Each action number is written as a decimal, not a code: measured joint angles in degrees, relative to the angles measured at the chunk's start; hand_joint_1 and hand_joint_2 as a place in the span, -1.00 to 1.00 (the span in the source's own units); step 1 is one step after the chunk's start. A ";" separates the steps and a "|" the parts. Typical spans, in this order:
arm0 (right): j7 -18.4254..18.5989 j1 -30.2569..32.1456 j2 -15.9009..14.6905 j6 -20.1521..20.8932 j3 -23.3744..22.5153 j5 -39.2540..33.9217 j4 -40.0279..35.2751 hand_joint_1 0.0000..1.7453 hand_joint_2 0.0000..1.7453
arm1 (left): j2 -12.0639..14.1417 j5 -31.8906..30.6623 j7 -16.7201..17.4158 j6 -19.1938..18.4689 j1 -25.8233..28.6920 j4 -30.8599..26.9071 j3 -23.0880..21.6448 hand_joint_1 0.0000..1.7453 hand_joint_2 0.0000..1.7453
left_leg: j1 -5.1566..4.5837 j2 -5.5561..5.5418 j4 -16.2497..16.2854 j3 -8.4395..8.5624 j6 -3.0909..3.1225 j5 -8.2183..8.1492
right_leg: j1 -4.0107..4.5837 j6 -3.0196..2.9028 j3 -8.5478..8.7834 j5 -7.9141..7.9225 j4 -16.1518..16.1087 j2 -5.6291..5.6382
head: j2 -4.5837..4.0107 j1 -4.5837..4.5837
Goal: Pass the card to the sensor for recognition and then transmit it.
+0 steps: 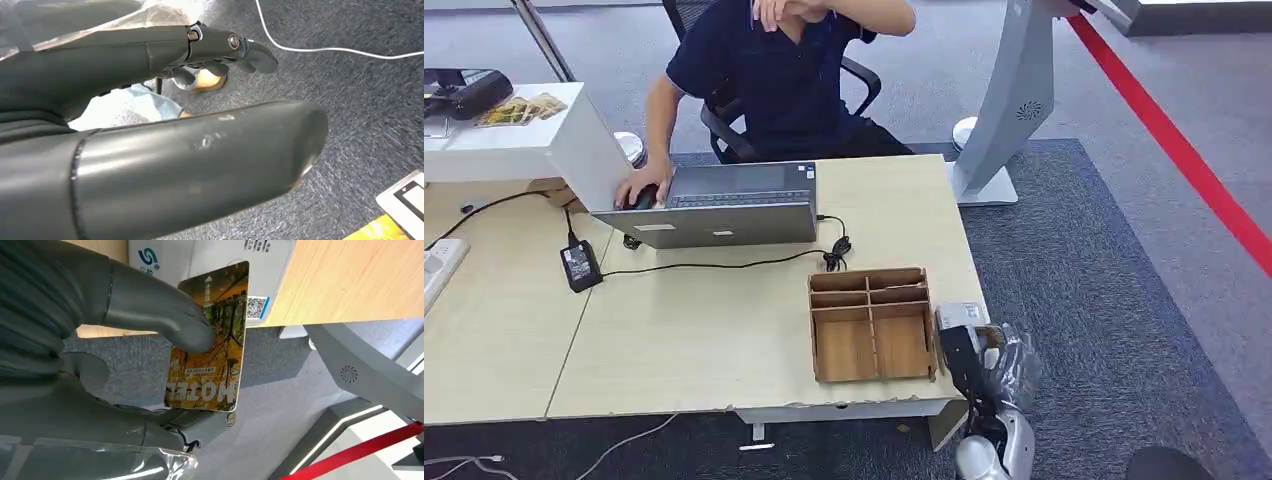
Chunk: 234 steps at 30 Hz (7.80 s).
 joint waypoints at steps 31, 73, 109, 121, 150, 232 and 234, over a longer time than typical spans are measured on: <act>-0.55 -1.74 1.14 -0.02 3.08 1.25 -13.70 1.00 1.00 | 0.37 -0.02 -0.94 -0.22 0.00 0.00 -1.57 -1.00 -1.00 | 0.00 0.00 0.00 0.00 0.00 0.01 | 0.00 -0.02 0.02 0.02 0.01 0.00 | -0.02 0.00; -4.22 -3.75 3.54 0.00 6.12 -0.81 -16.83 1.00 1.00 | 0.87 1.73 -0.79 0.31 -0.04 0.00 -3.08 -1.00 -1.00 | 0.00 0.00 0.00 0.00 -0.01 0.01 | 0.00 -0.02 0.00 0.02 0.01 0.00 | 0.00 0.00; -6.23 -4.76 5.55 0.07 4.77 1.81 -16.00 -1.00 1.00 | 0.92 0.87 -0.85 0.22 -0.15 0.00 -5.62 -1.00 -1.00 | 0.00 -0.01 0.00 -0.02 -0.02 0.01 | 0.00 -0.02 0.00 0.02 0.01 0.00 | -0.02 0.00; -3.96 -4.77 5.49 0.04 4.92 2.40 -15.74 -1.00 1.00 | 0.92 1.73 -0.83 0.24 -0.15 0.00 -5.88 -1.00 -1.00 | 0.00 -0.01 0.00 -0.02 -0.02 0.02 | 0.00 -0.03 0.00 0.02 0.02 0.00 | 0.00 0.00; 7.06 -4.42 0.59 0.02 11.56 17.36 -15.10 -1.00 1.00 | 1.20 3.19 -1.36 0.24 -0.17 0.00 -7.19 -1.00 -1.00 | 0.01 -0.01 0.00 -0.02 -0.02 0.02 | 0.01 -0.03 -0.01 0.02 0.01 0.00 | 0.00 0.00; 13.00 -6.09 -7.45 0.00 24.54 23.47 -8.90 -1.00 1.00 | 1.66 5.99 -1.51 0.31 -0.45 0.00 -11.50 -1.00 -1.00 | 0.01 0.00 0.00 0.00 -0.03 0.02 | 0.01 -0.03 -0.01 0.02 0.02 0.01 | -0.02 0.02; 12.54 -6.08 -7.12 0.00 24.24 23.89 -8.90 -1.00 1.00 | 1.66 5.99 -1.51 0.31 -0.45 0.00 -11.52 -1.00 -1.00 | 0.01 0.01 0.00 0.00 -0.03 0.02 | 0.01 -0.03 -0.01 0.02 0.02 0.01 | -0.02 0.00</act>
